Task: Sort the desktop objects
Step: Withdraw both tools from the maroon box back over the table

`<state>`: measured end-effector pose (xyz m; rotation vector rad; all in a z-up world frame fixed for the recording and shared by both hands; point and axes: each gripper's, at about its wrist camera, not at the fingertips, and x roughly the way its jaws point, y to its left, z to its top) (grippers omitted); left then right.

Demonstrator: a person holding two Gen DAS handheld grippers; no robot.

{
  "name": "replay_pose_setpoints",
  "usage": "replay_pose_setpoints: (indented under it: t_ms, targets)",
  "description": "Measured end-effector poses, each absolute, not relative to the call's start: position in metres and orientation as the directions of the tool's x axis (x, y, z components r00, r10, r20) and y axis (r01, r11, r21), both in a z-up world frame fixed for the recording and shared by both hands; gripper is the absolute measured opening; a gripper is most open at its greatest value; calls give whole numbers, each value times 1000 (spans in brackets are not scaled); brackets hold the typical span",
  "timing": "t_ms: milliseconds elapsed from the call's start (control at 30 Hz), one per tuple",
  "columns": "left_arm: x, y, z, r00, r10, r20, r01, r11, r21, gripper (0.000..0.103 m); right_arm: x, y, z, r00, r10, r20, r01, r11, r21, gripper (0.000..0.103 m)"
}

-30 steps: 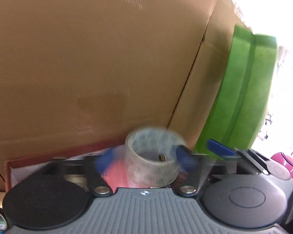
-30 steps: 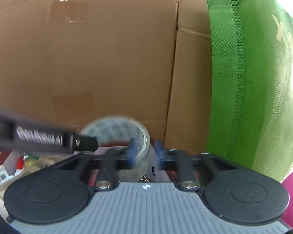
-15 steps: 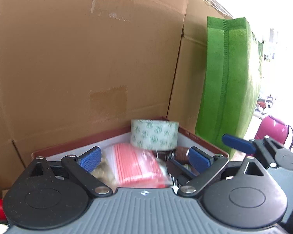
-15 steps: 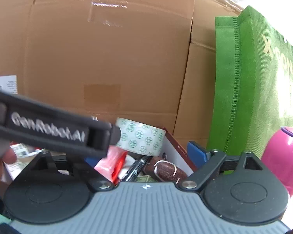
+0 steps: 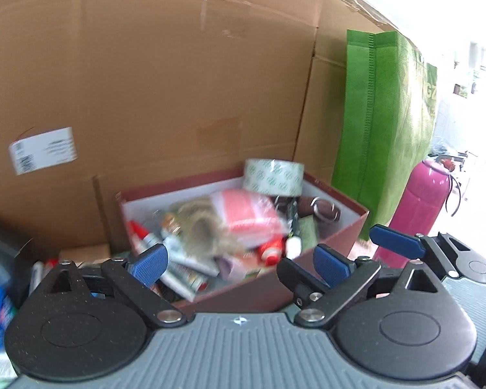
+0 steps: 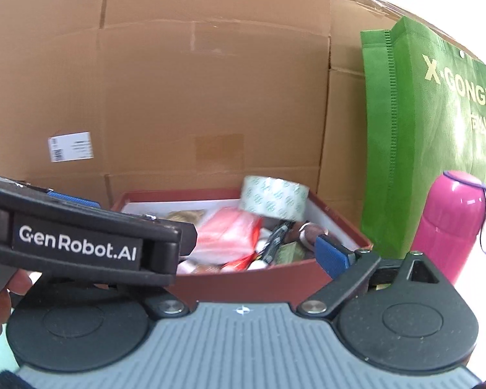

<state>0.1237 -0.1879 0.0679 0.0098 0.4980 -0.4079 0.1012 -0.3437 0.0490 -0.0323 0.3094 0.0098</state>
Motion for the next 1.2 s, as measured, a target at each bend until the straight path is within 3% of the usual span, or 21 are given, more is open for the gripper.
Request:
replay_pose_setpoints:
  t_ms: [733,1200]
  targets:
    - [52,-94,39,825,-208,-525,203,977,-68,99,34,-248,21,883,134,-449,-119,991,61,94]
    - [41,-46,31,821,-151,-550,117,988,-96,99,23,-192,21,865,208,-457,-217,976,35,94]
